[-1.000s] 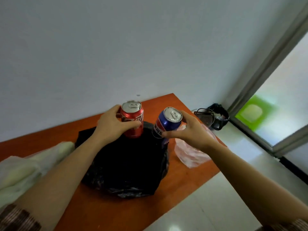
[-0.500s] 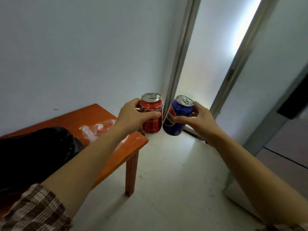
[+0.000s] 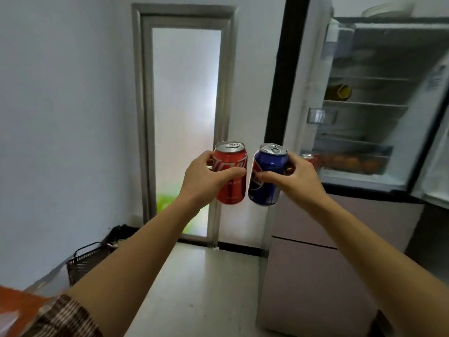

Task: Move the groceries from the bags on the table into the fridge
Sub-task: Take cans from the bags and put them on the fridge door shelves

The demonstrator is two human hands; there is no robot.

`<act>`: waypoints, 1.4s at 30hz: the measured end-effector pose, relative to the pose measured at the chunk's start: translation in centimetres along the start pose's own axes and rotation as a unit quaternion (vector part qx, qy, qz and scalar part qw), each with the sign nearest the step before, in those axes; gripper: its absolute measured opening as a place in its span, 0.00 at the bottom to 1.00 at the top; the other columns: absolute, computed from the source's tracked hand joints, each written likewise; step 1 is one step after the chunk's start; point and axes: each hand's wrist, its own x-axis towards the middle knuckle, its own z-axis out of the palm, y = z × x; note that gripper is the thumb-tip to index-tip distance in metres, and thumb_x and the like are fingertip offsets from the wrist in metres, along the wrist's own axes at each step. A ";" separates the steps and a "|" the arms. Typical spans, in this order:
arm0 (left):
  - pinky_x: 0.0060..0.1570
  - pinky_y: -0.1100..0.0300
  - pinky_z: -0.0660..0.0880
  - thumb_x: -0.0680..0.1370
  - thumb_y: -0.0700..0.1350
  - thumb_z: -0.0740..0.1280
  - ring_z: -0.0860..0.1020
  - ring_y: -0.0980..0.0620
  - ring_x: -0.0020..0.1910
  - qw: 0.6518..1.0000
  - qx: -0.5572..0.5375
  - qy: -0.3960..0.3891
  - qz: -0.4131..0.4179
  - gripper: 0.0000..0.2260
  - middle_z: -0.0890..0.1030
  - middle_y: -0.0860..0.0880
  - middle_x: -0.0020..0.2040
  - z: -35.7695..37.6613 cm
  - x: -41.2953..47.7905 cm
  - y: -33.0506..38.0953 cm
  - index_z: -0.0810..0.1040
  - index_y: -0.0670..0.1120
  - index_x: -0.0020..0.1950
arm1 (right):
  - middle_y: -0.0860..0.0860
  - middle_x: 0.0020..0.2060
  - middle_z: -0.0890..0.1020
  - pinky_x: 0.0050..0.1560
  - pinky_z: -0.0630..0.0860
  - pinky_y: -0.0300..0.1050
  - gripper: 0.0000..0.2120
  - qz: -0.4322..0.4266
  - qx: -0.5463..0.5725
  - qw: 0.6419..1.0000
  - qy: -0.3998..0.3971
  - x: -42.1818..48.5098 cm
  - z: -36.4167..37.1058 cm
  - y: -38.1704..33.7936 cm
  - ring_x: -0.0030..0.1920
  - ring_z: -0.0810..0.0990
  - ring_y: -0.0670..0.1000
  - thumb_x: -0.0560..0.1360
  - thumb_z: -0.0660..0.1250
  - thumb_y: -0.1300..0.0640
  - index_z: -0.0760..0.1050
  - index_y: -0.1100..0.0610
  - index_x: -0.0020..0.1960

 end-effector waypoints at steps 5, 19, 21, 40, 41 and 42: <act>0.44 0.66 0.75 0.68 0.51 0.76 0.79 0.53 0.52 0.998 -0.031 -0.041 0.042 0.26 0.80 0.51 0.54 9.8 7.4 1.0 0.75 0.47 0.63 | 0.47 0.47 0.82 0.50 0.80 0.47 0.22 -0.002 -0.020 0.996 0.088 6.2 -6.9 4.0 0.49 0.81 0.48 0.64 0.77 0.49 0.75 0.51 0.54; 0.53 0.62 0.75 0.67 0.58 0.75 0.76 0.57 0.53 0.970 0.034 0.035 0.236 0.30 0.79 0.52 0.57 26.7 26.6 10.5 0.73 0.48 0.64 | 0.51 0.46 0.83 0.41 0.77 0.37 0.19 -0.085 0.032 0.975 0.202 27.3 -23.4 8.7 0.47 0.82 0.49 0.68 0.76 0.52 0.77 0.59 0.54; 0.53 0.62 0.74 0.66 0.62 0.74 0.76 0.56 0.53 0.954 0.098 0.080 0.271 0.32 0.79 0.51 0.57 28.4 28.7 11.3 0.74 0.48 0.64 | 0.51 0.45 0.83 0.41 0.77 0.38 0.18 -0.098 0.044 0.975 0.193 30.4 -24.7 9.5 0.46 0.82 0.49 0.67 0.77 0.52 0.78 0.58 0.53; 0.51 0.50 0.79 0.70 0.59 0.72 0.80 0.44 0.53 0.914 0.341 0.157 0.154 0.30 0.80 0.43 0.56 36.6 33.6 7.9 0.68 0.43 0.63 | 0.53 0.45 0.85 0.41 0.78 0.36 0.06 -0.034 0.073 0.994 -0.077 41.8 -25.2 19.6 0.42 0.83 0.47 0.71 0.73 0.56 0.80 0.54 0.47; 0.50 0.50 0.78 0.71 0.59 0.71 0.79 0.42 0.54 0.912 0.352 0.158 0.140 0.31 0.79 0.42 0.57 36.6 33.7 8.0 0.66 0.43 0.64 | 0.52 0.44 0.85 0.38 0.78 0.34 0.06 -0.039 0.074 0.993 -0.087 41.9 -25.2 19.6 0.41 0.83 0.45 0.72 0.73 0.55 0.80 0.53 0.48; 0.49 0.51 0.77 0.72 0.59 0.70 0.79 0.41 0.54 0.906 0.370 0.158 0.129 0.31 0.79 0.41 0.58 36.7 33.7 8.2 0.64 0.43 0.66 | 0.51 0.44 0.84 0.35 0.76 0.32 0.08 -0.043 0.078 0.991 -0.096 42.0 -25.2 19.6 0.40 0.82 0.44 0.72 0.73 0.55 0.80 0.54 0.50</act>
